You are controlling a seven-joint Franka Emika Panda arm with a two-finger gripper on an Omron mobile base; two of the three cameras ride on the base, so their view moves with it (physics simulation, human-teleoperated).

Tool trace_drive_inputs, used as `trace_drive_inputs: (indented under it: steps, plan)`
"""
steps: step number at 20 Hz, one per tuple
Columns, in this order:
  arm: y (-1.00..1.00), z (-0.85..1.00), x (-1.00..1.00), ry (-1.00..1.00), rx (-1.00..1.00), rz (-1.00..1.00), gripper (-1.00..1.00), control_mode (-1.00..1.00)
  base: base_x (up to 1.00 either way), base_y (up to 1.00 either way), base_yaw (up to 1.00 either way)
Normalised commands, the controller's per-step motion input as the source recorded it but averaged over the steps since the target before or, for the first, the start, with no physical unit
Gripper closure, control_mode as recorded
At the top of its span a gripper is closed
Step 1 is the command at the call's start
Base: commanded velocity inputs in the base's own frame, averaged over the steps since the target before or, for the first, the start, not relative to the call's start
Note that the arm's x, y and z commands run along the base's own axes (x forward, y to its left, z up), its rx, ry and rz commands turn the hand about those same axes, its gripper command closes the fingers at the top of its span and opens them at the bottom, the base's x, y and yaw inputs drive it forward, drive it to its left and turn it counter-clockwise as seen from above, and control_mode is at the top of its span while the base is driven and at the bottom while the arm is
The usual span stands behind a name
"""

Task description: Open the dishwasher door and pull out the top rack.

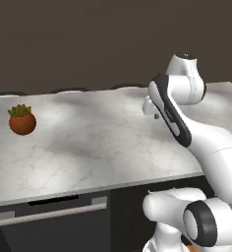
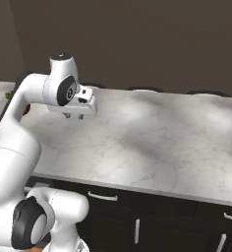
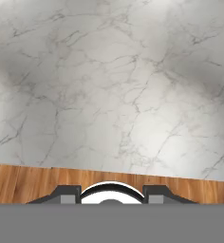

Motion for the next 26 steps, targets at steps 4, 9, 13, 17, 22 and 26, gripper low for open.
trace_drive_inputs:
  steps: [4,9,13,17,22,26]
  plan:
    - [0.00,0.00,0.00,0.00,0.00,0.00,-1.00,1.00,0.00,0.00,0.00]
    - [0.00,0.00,0.00,0.00,0.00,0.00,-1.00,1.00,-0.18,-0.01,0.13]
    - [0.00,0.00,0.00,0.00,0.00,0.00,-1.00,1.00,-0.24,-0.04,0.37]
    - [0.00,0.00,0.00,0.00,0.00,0.00,-1.00,1.00,-0.19,-0.08,0.38]
    - [0.00,0.00,0.00,0.00,0.00,0.00,-1.00,1.00,-0.20,-0.10,0.36]
    - [0.00,0.00,0.00,0.00,0.00,0.00,-1.00,1.00,-0.17,-0.11,0.33]
